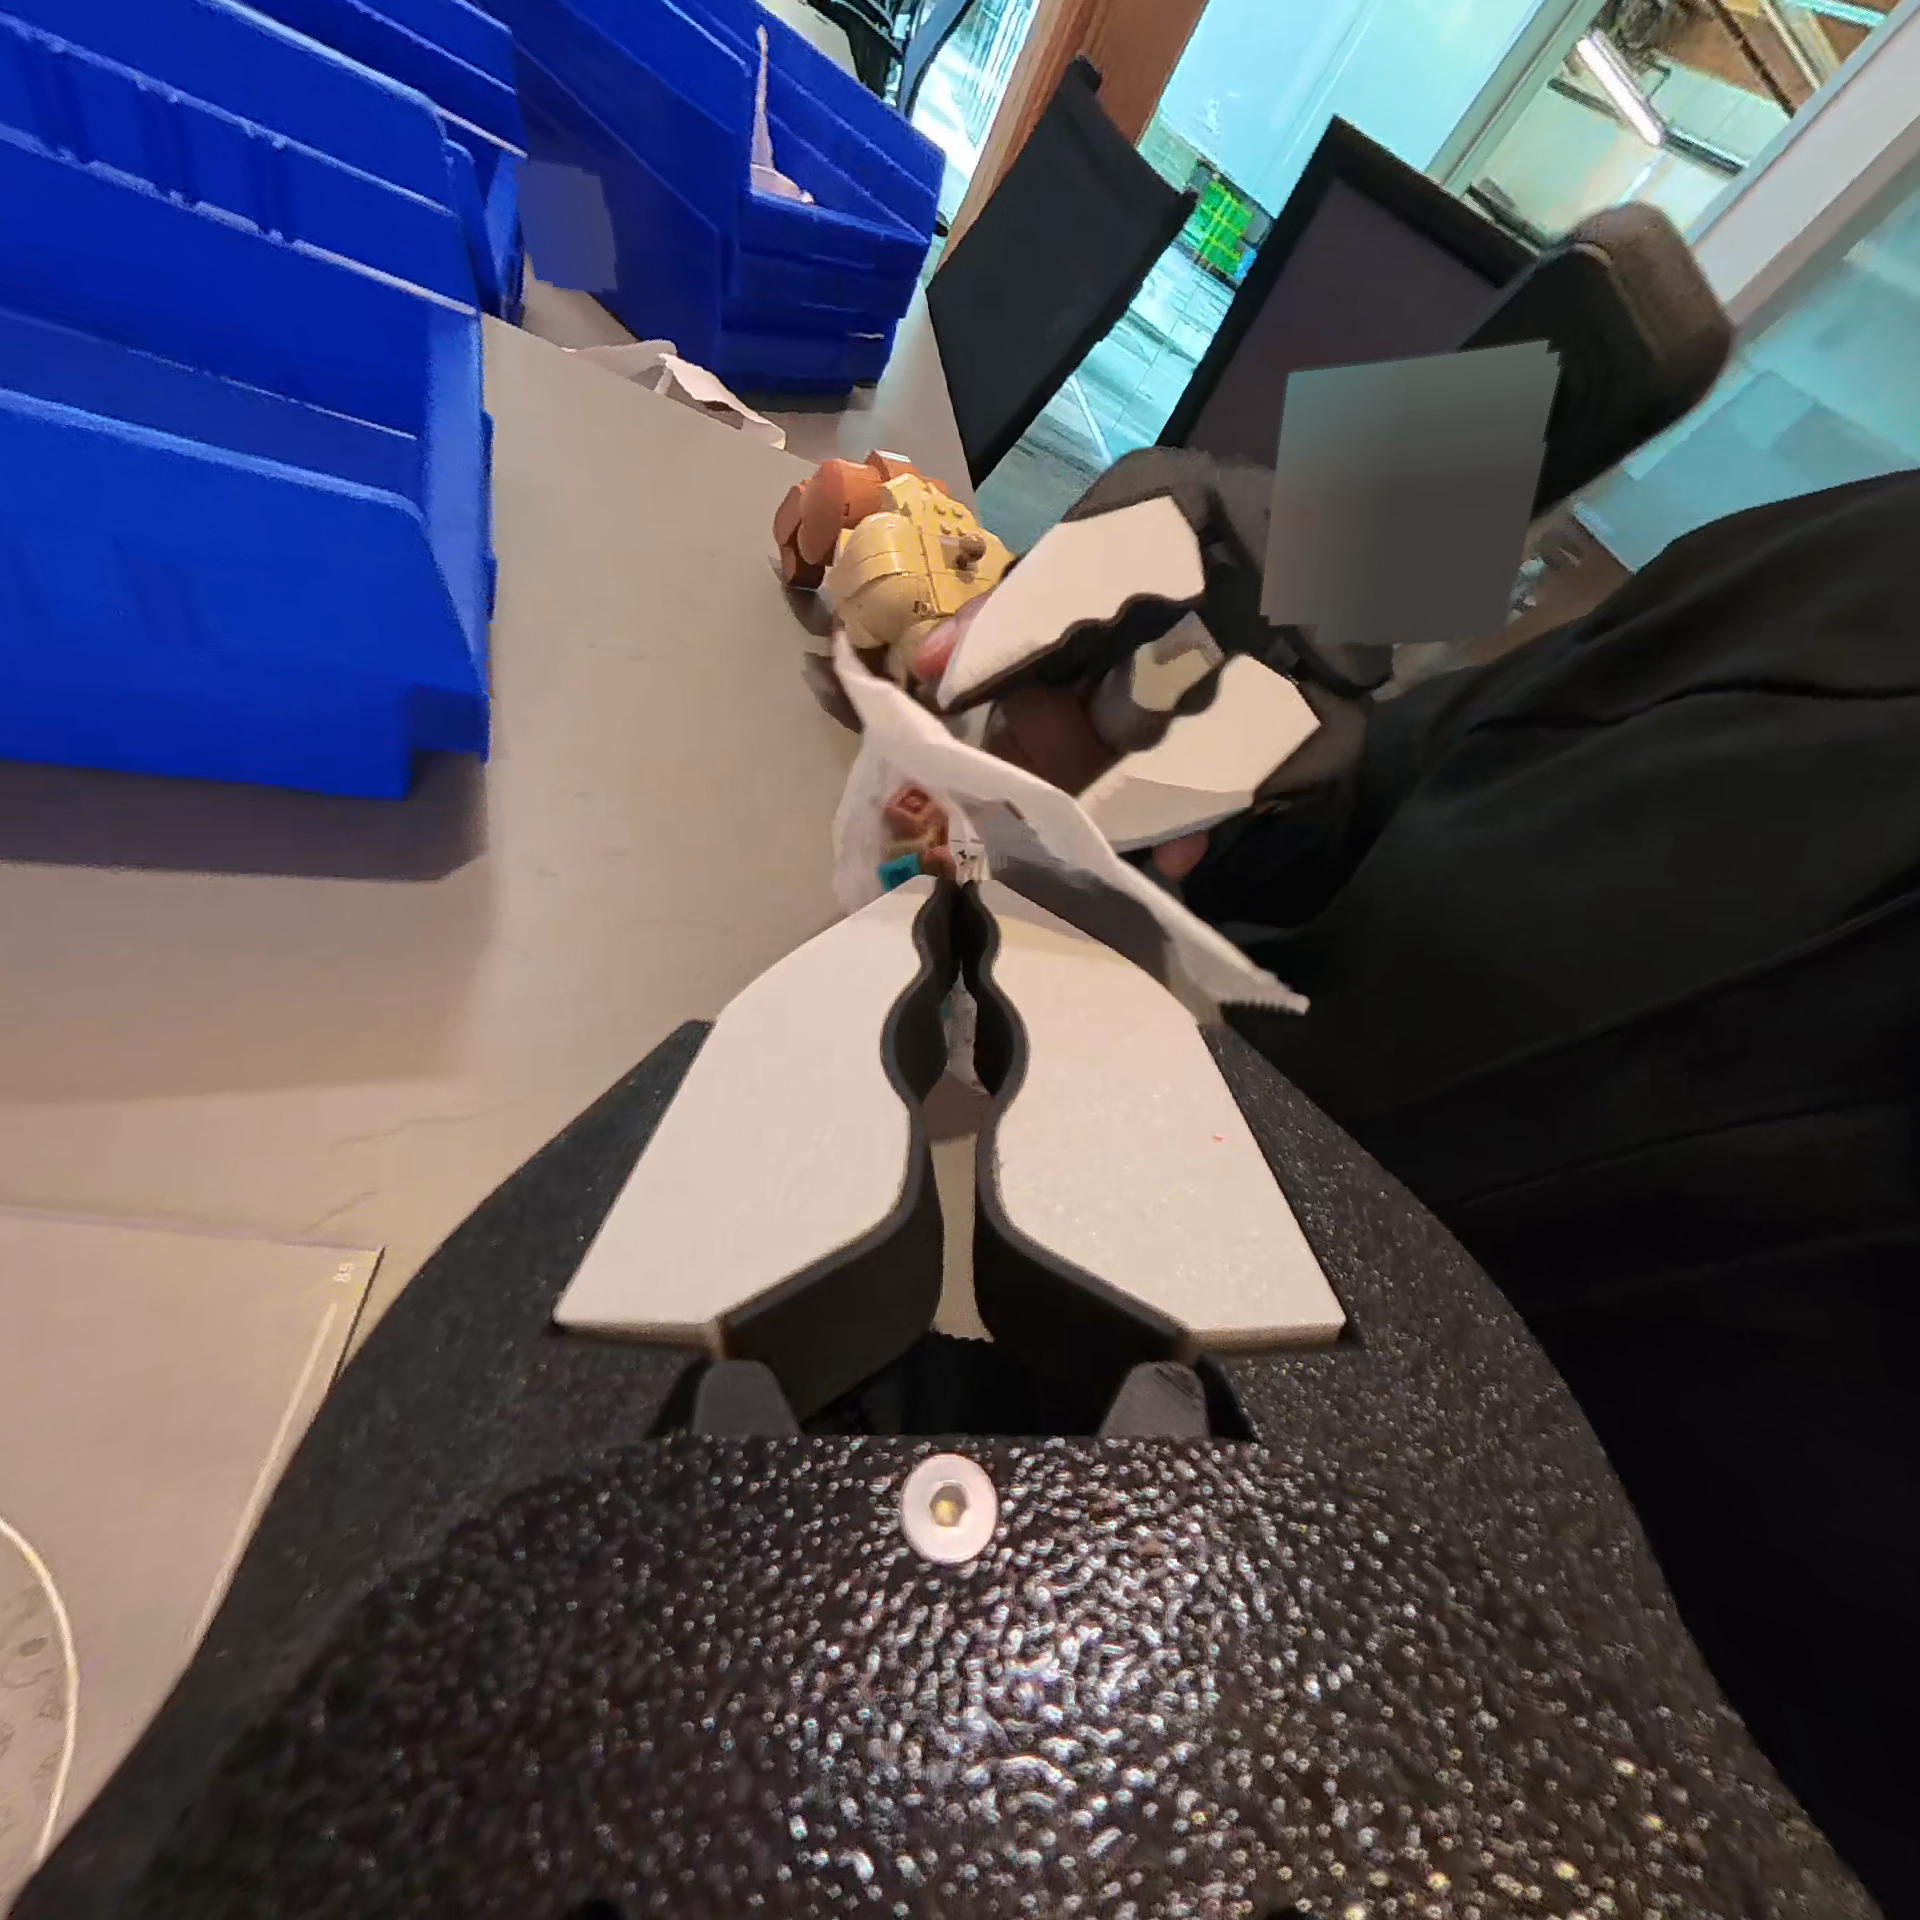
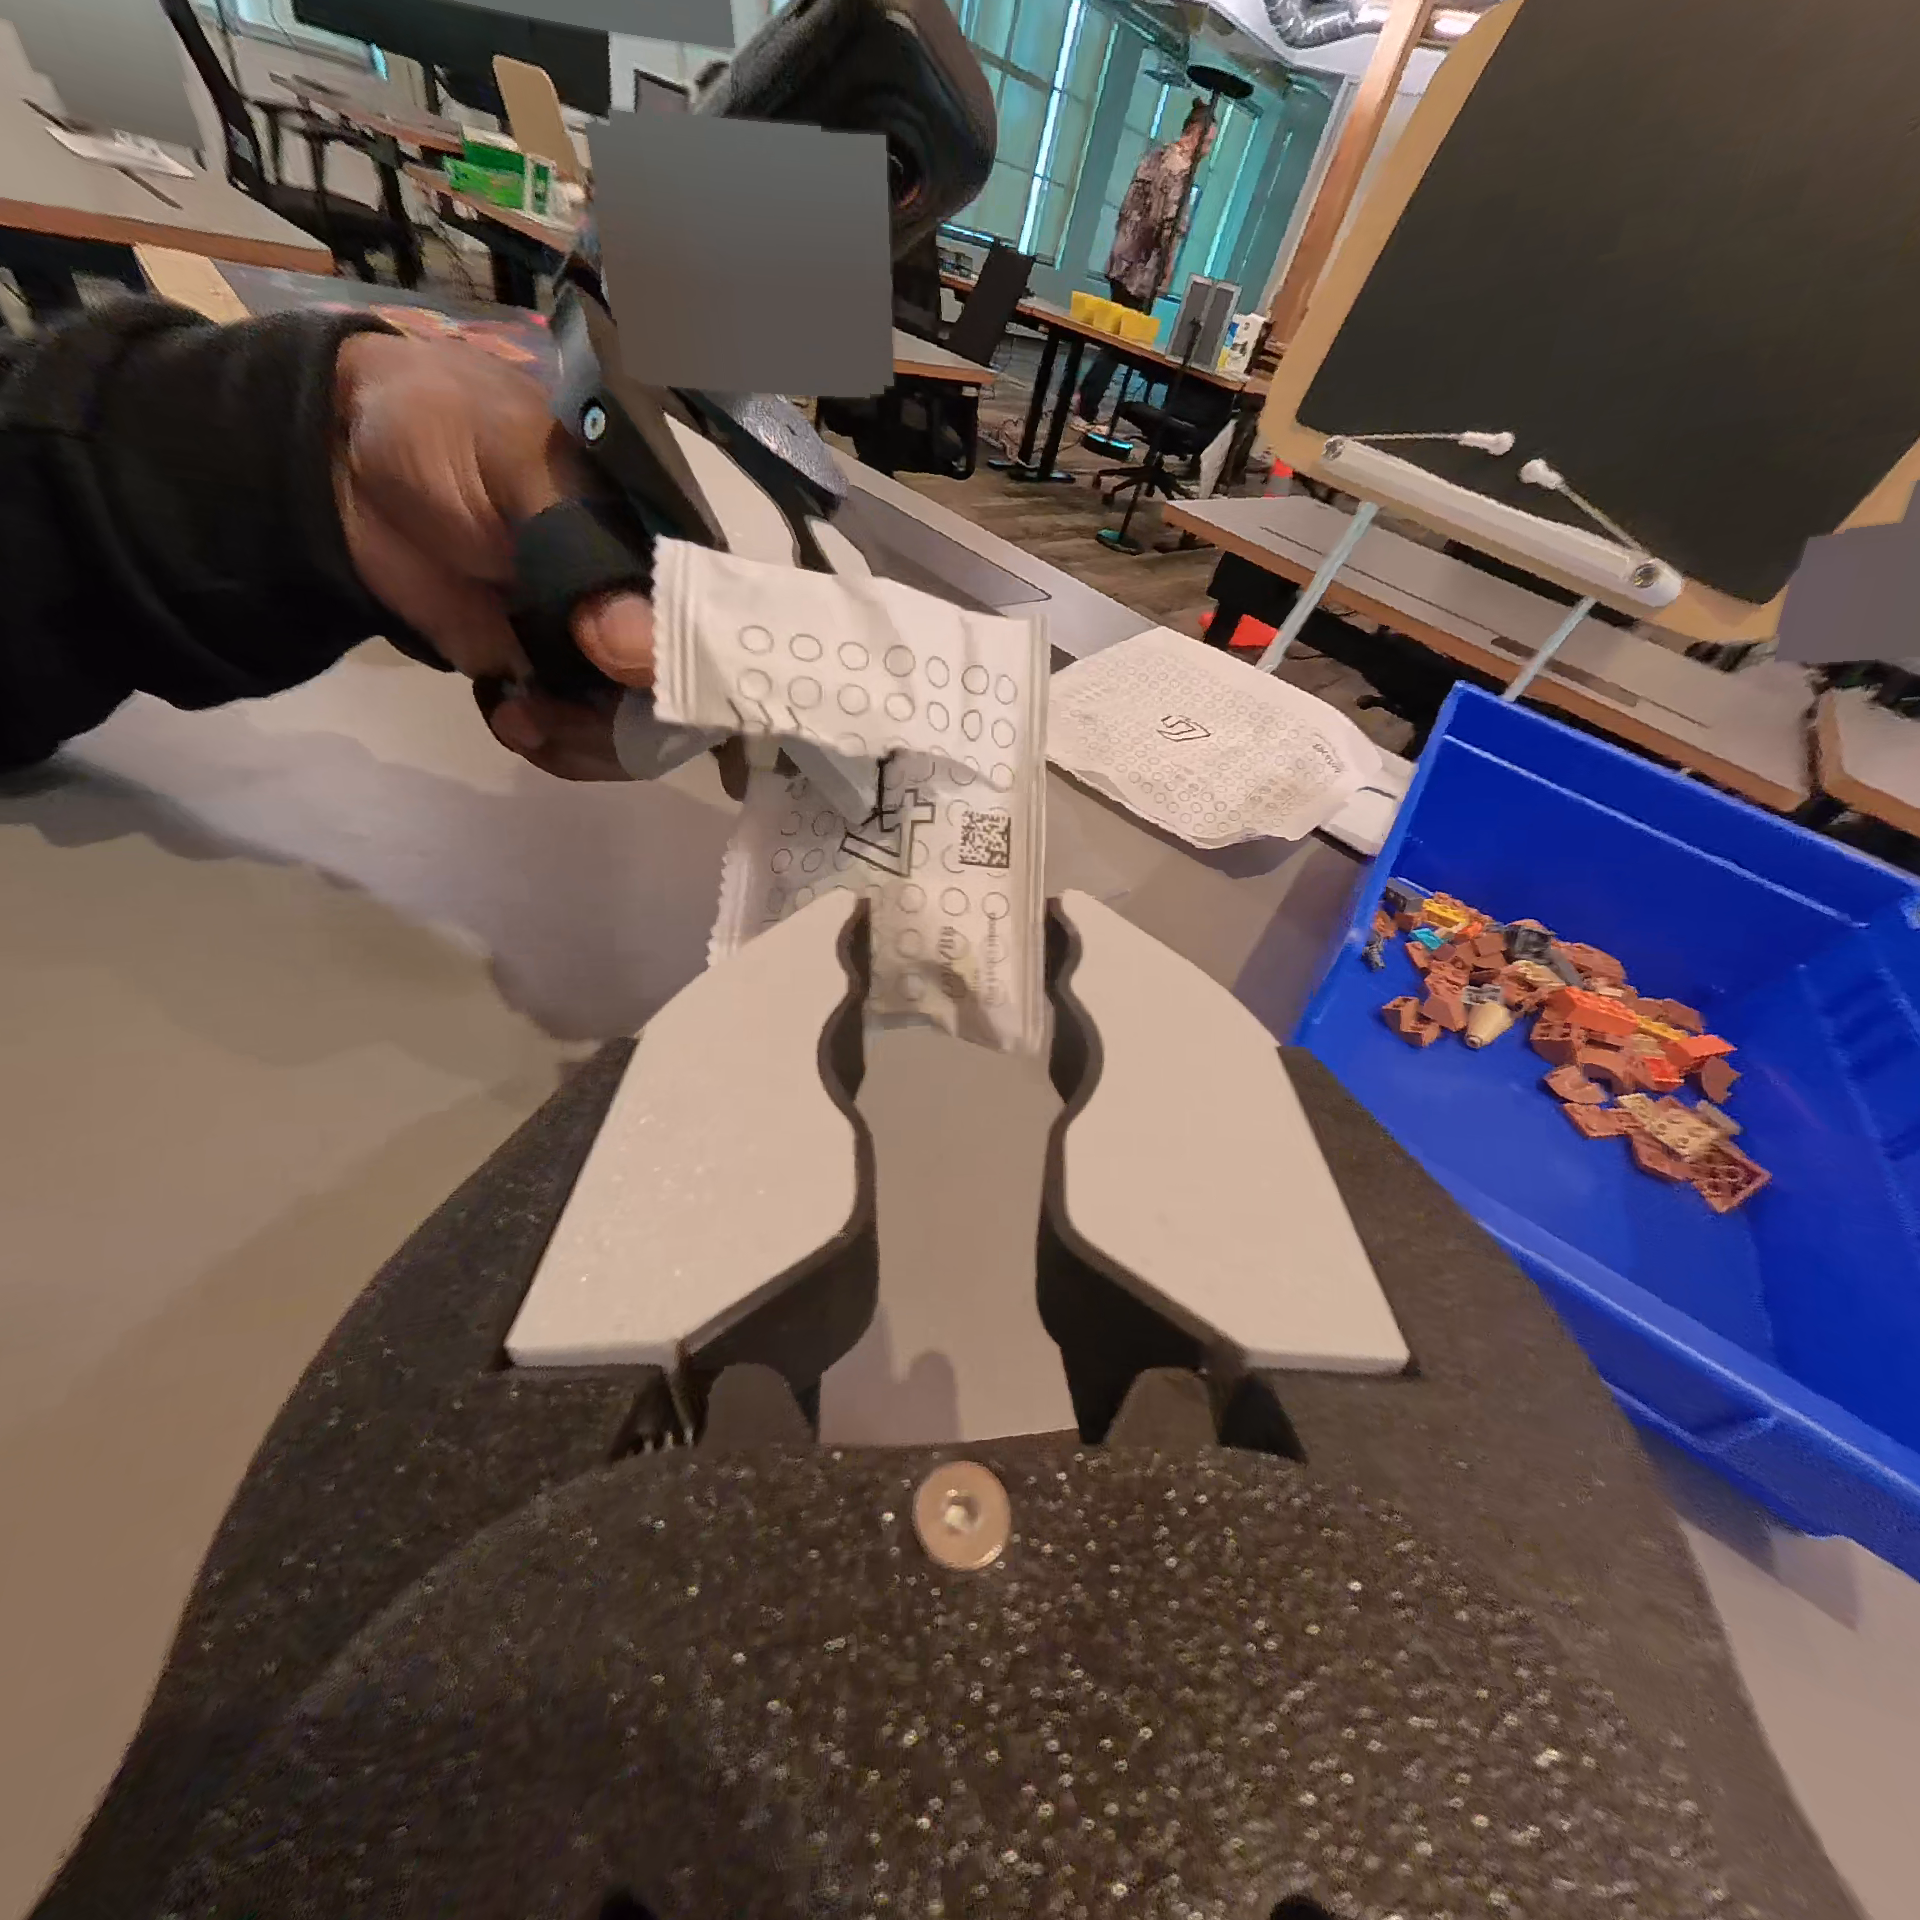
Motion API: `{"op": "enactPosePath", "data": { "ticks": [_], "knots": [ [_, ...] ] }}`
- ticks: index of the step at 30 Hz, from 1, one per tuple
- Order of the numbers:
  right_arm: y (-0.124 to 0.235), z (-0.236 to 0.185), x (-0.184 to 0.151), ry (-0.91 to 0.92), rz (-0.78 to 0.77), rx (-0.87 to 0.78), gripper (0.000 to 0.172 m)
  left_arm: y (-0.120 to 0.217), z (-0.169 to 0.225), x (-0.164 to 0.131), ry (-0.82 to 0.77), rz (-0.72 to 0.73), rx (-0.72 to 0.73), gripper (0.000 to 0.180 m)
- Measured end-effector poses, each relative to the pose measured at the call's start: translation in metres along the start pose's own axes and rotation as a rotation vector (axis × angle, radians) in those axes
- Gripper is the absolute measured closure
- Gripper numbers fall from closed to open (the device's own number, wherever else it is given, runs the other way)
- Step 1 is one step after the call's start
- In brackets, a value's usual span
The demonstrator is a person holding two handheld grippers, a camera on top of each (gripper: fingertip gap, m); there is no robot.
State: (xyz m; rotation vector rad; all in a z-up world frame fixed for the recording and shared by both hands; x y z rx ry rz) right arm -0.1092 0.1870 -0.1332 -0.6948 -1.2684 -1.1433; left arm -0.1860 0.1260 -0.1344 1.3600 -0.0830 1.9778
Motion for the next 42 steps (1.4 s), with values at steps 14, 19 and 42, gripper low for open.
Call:
{"op": "enactPosePath", "data": {
  "ticks": [14, 19, 42],
  "knots": [
    [-0.037, -0.016, -0.021, 0.224, -0.237, -0.175, 0.085, -0.009, 0.006, 0.001, 0.02, 0.004, 0.062, 0.18],
    [-0.035, -0.015, -0.021, 0.26, -0.235, -0.198, 0.097, -0.009, 0.005, 0.001, 0.016, 0.001, 0.07, 0.18],
    [-0.01, -0.007, 0.006, 0.188, 0.009, -0.104, 0.106, 0.022, 0.043, 0.04, -0.19, 0.069, 0.142, 0.163]
  ]
}}
Point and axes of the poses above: each gripper's, where its closed fingertips meet, y back along the fingers, x out of its top, z = x × y across the jaws, the point moved 4 cm from there along y, back along the fingers, and after that the axes turned 4 degrees about x, right-handed, at the moved point
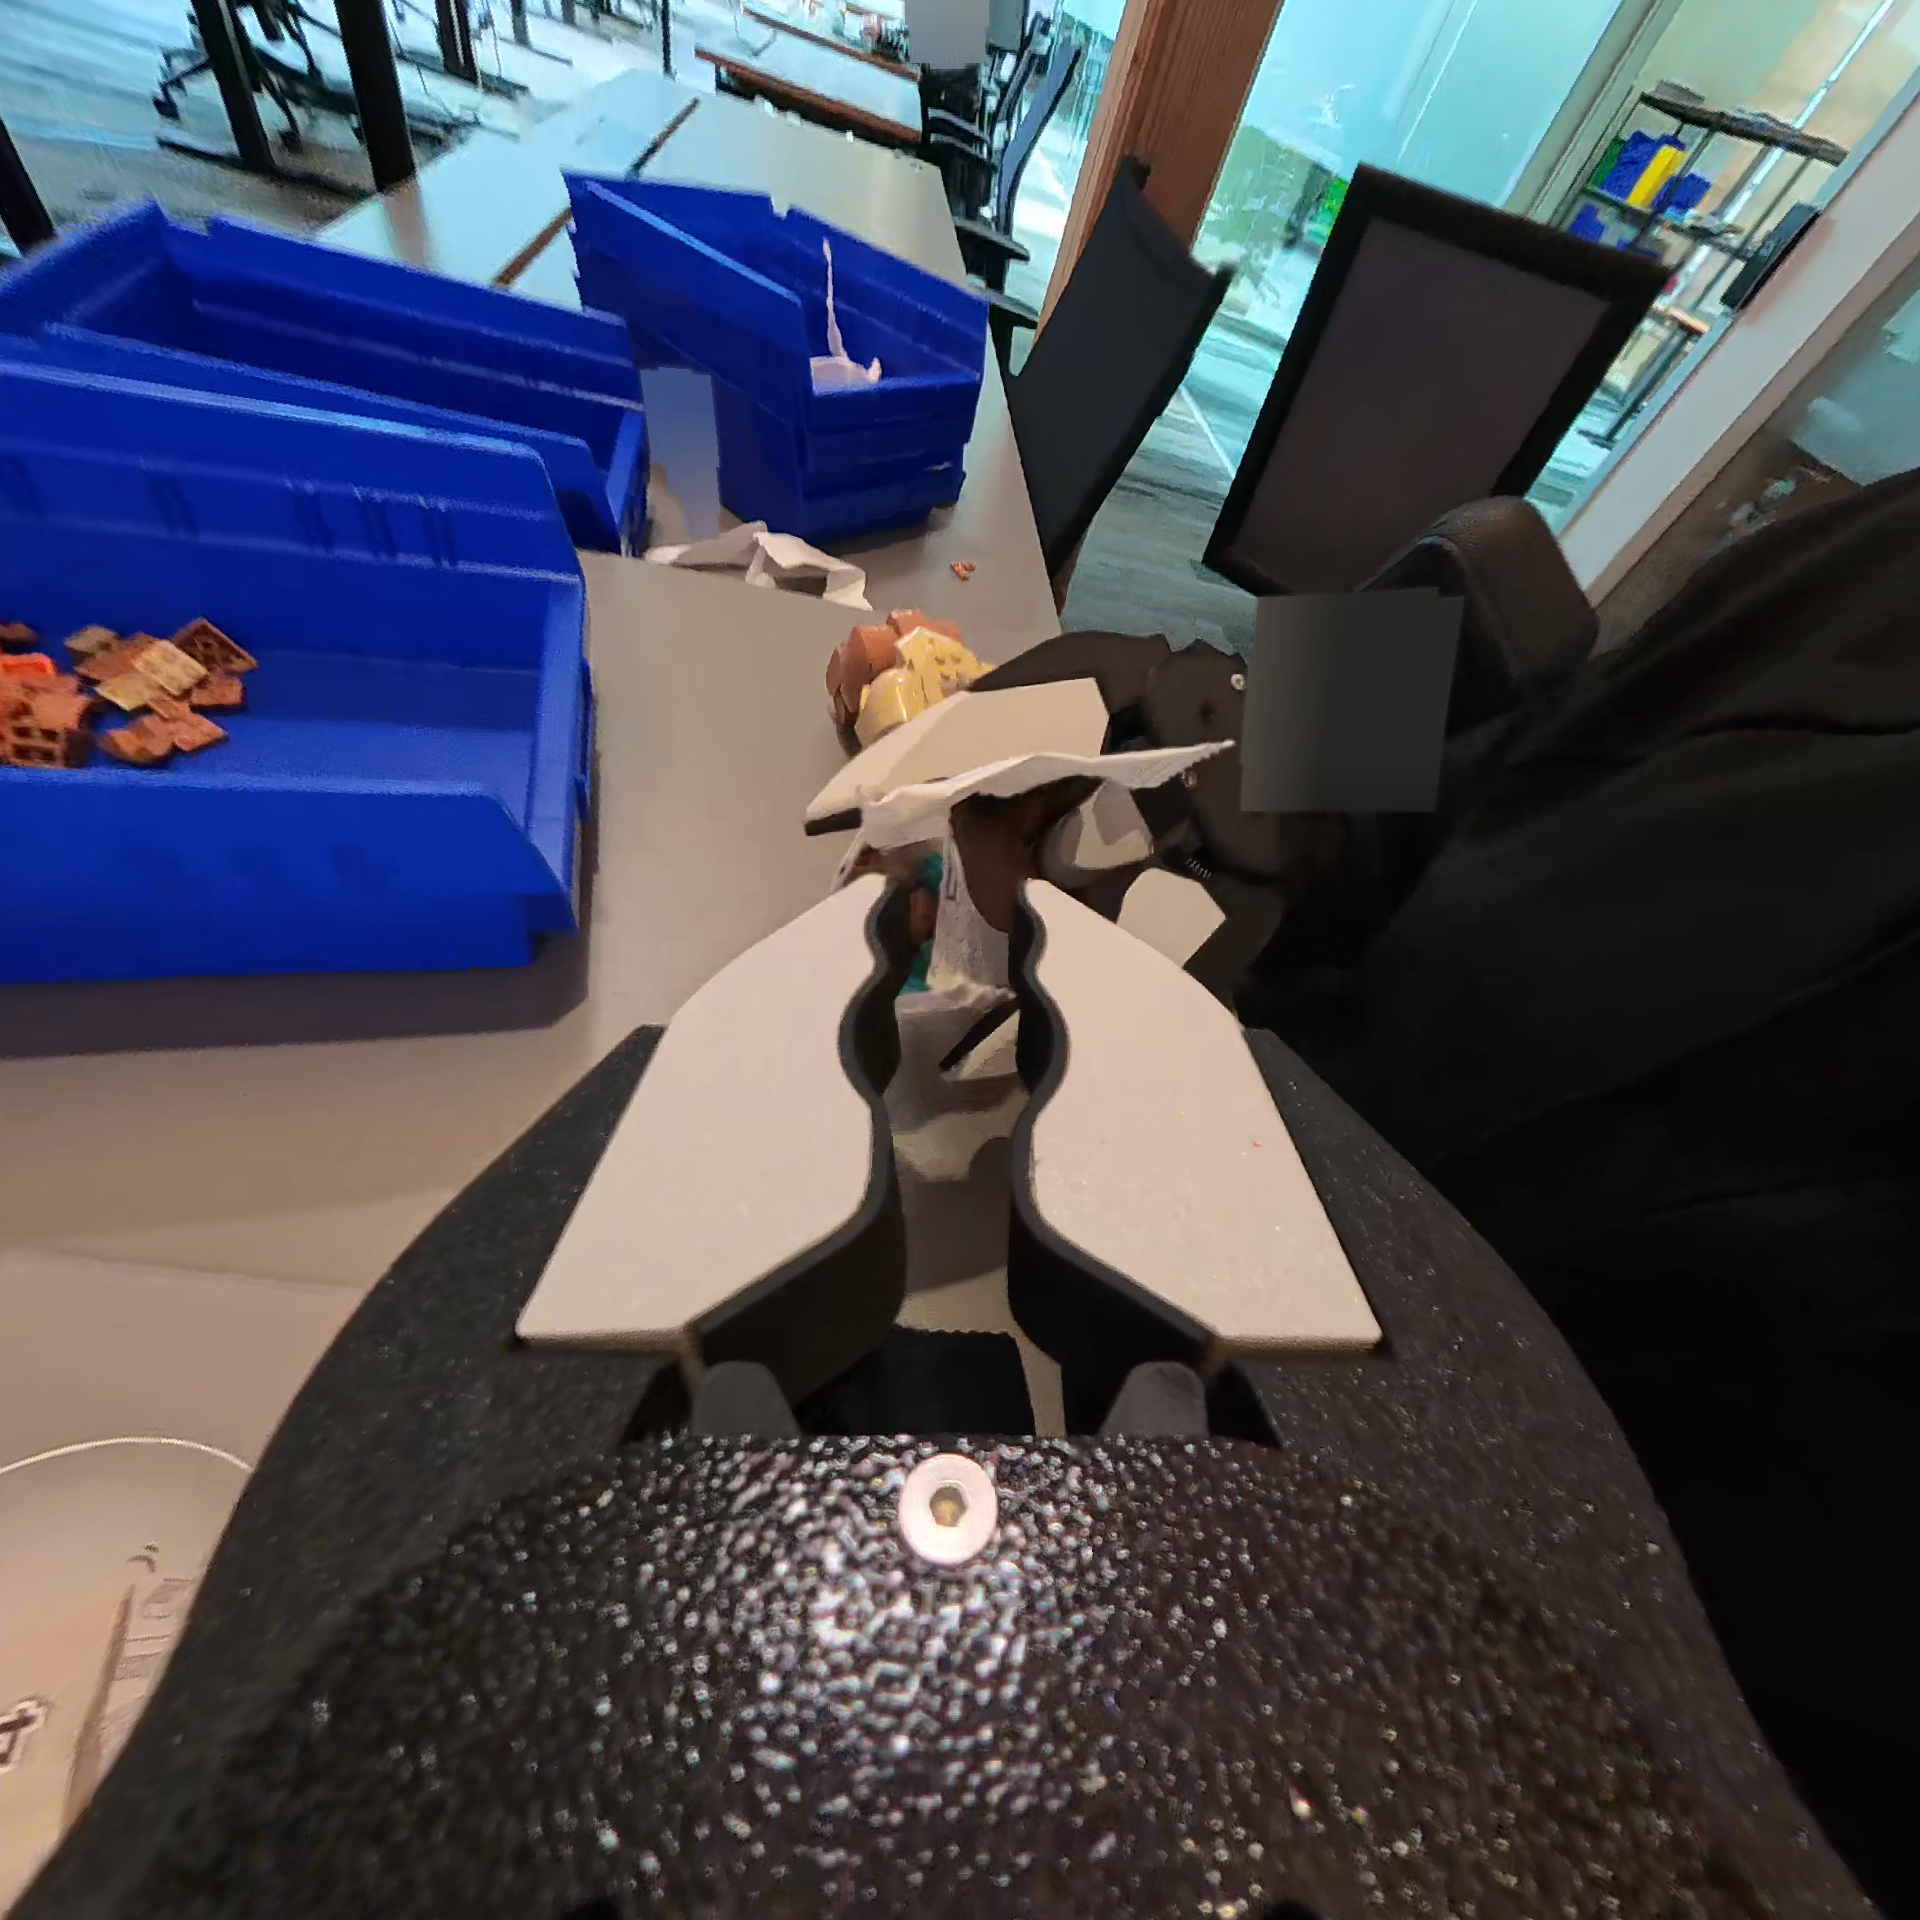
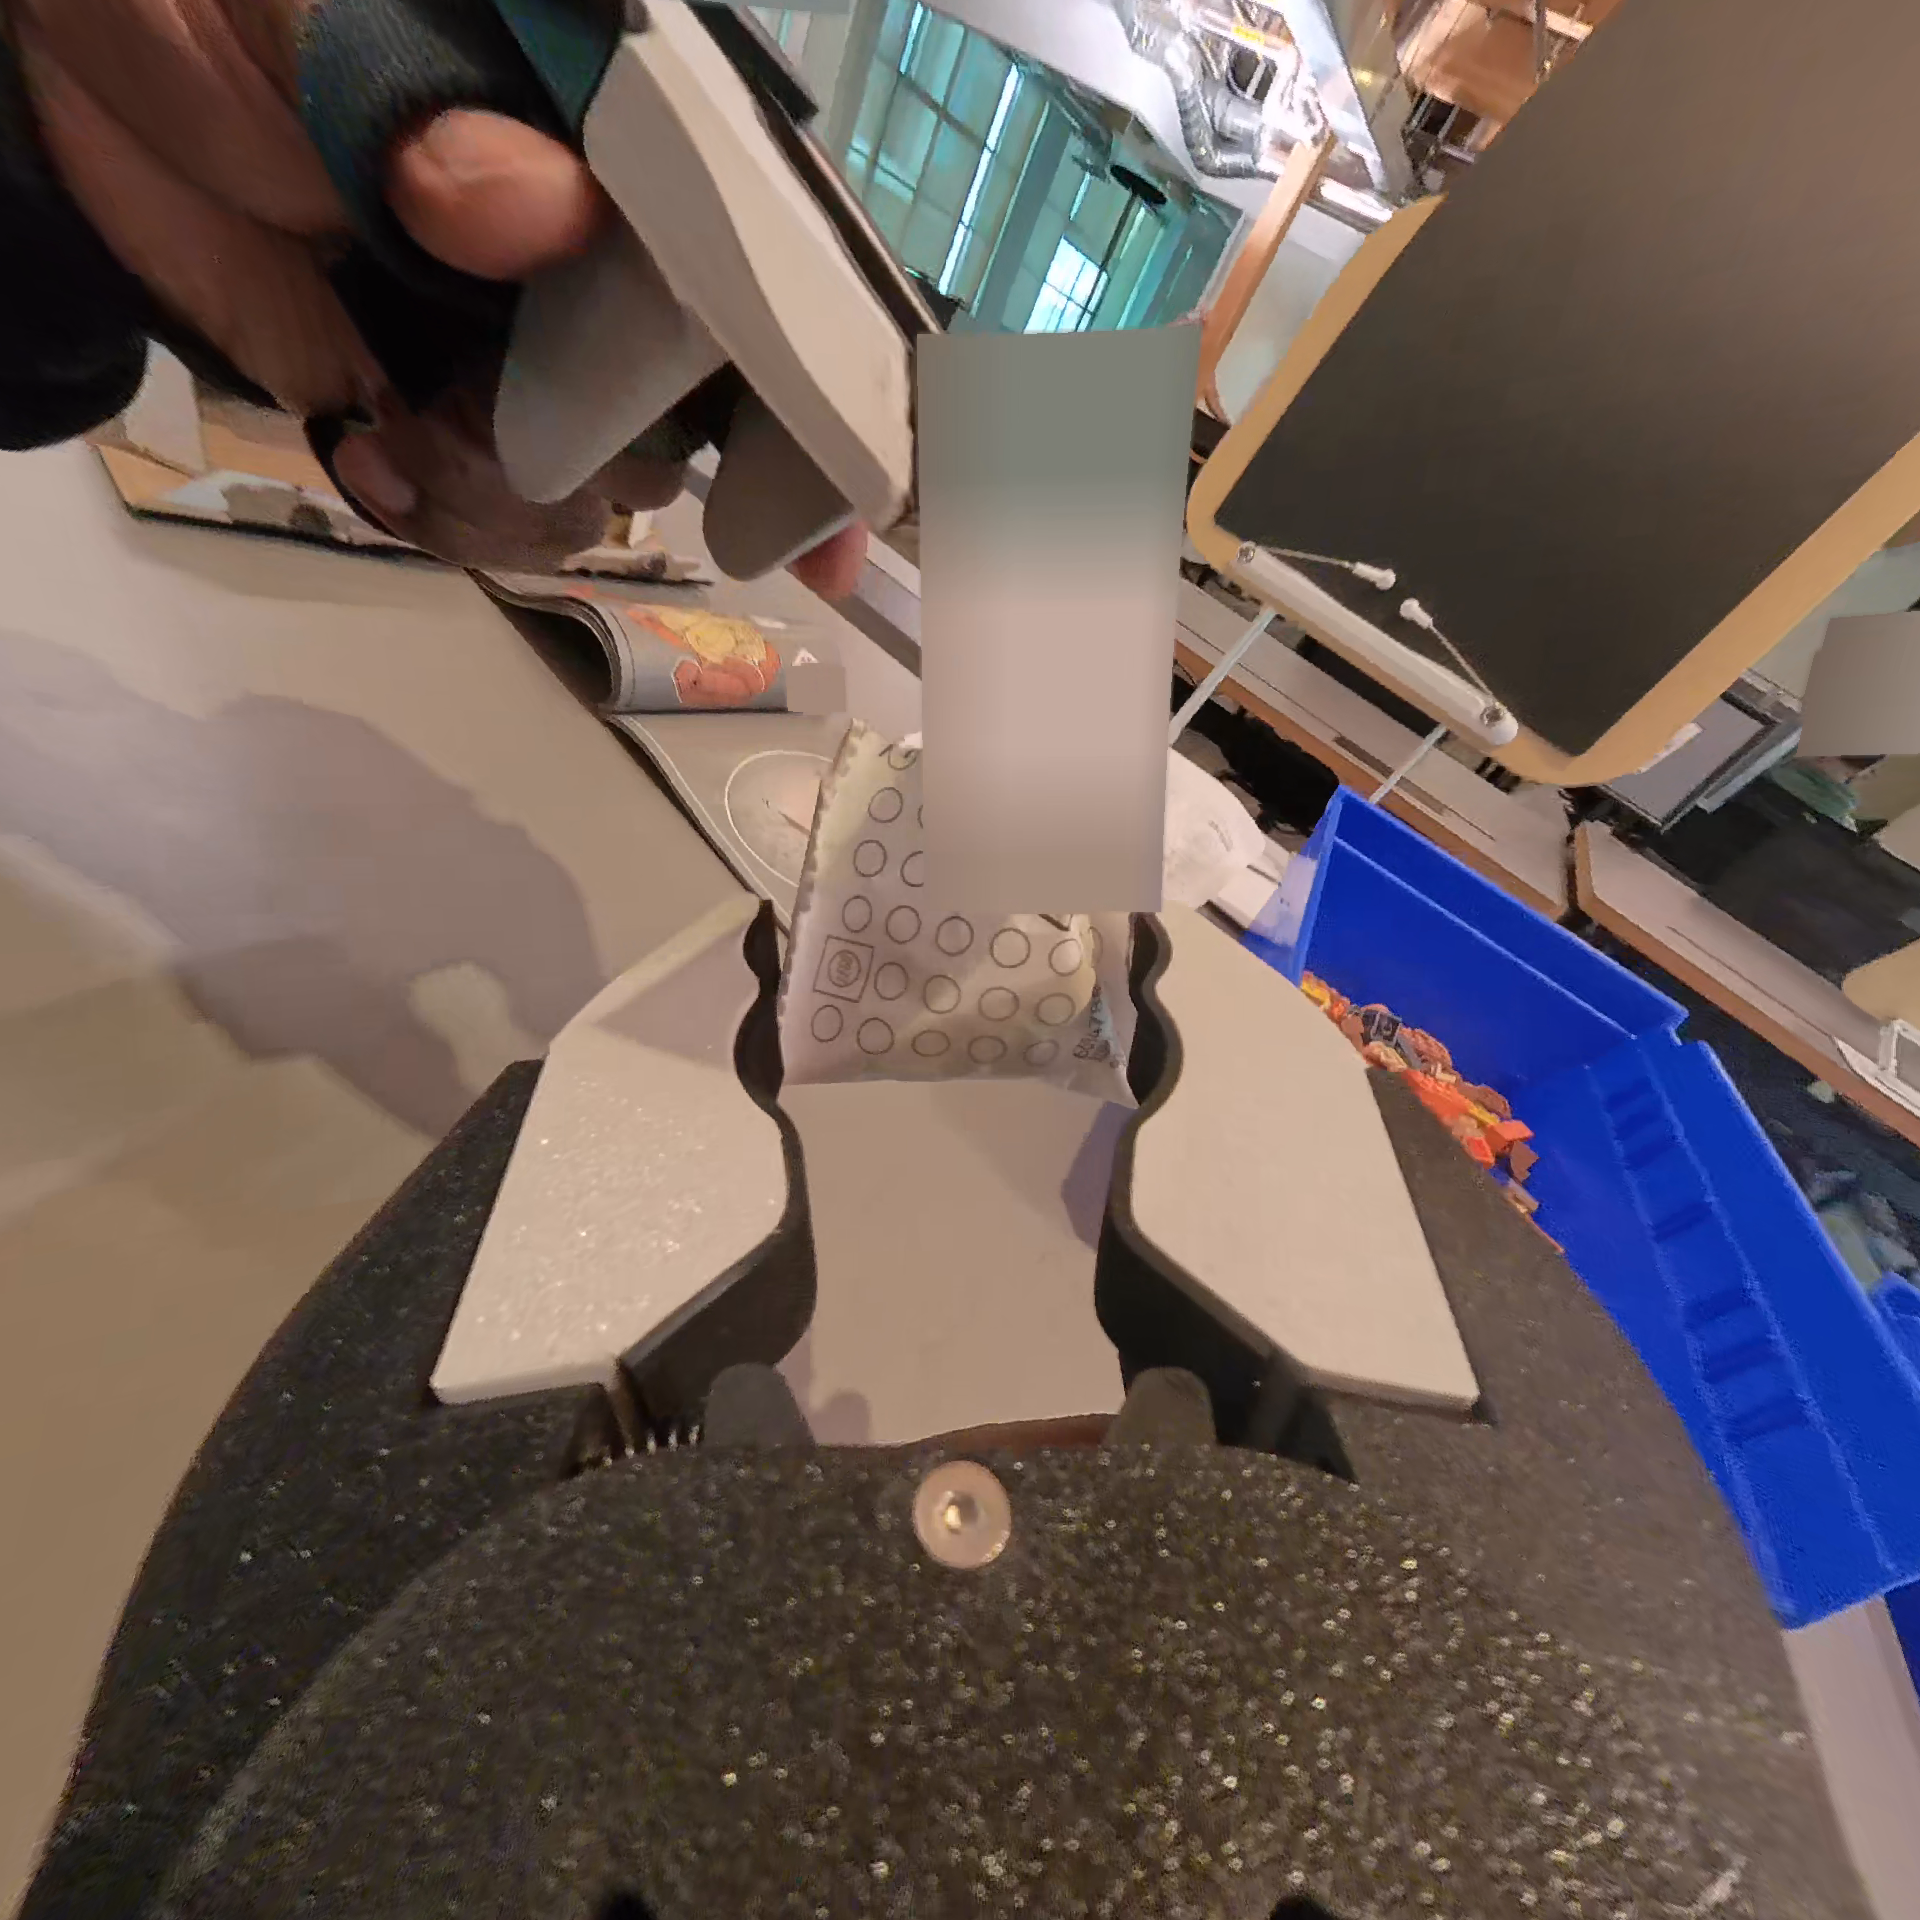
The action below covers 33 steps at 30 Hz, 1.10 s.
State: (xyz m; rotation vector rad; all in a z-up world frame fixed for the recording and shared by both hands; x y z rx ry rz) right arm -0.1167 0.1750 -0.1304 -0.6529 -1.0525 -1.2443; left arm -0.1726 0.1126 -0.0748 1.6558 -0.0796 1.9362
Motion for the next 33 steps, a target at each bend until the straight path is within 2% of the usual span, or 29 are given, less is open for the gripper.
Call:
{"op": "enactPosePath", "data": {
  "ticks": [5, 10, 13, 16, 21, 26, 33],
  "knots": [
    [0.03, 0.028, 0.027, 0.025, 0.052, 0.134, 0.106, 0.013, -0.004, 0.013, -0.087, 0.087, 0.055, 0.163],
    [0.05, 0.085, 0.037, 0.155, 0.045, 0.313, 0.106, -0.005, -0.019, -0.008, -0.111, 0.044, 0.081, 0.163],
    [0.047, 0.125, 0.018, 0.28, 0.034, 0.455, 0.108, -0.023, -0.035, -0.03, -0.142, -0.005, 0.118, 0.164],
    [0.036, 0.16, -0.006, 0.311, 0.055, 0.602, 0.114, -0.032, -0.061, -0.05, -0.184, -0.013, 0.234, 0.165],
    [0.002, 0.202, -0.038, 0.396, -0.113, 0.747, 0.116, -0.023, -0.089, -0.062, -0.162, 0.083, 0.351, 0.168],
    [-0.025, 0.219, -0.065, 0.583, -0.291, 0.861, 0.117, -0.013, -0.106, -0.069, -0.13, 0.13, 0.429, 0.169],
    [-0.052, 0.207, -0.106, 0.77, -0.468, 1.036, 0.118, -0.016, -0.117, -0.08, -0.114, 0.093, 0.461, 0.169]
  ]
}}
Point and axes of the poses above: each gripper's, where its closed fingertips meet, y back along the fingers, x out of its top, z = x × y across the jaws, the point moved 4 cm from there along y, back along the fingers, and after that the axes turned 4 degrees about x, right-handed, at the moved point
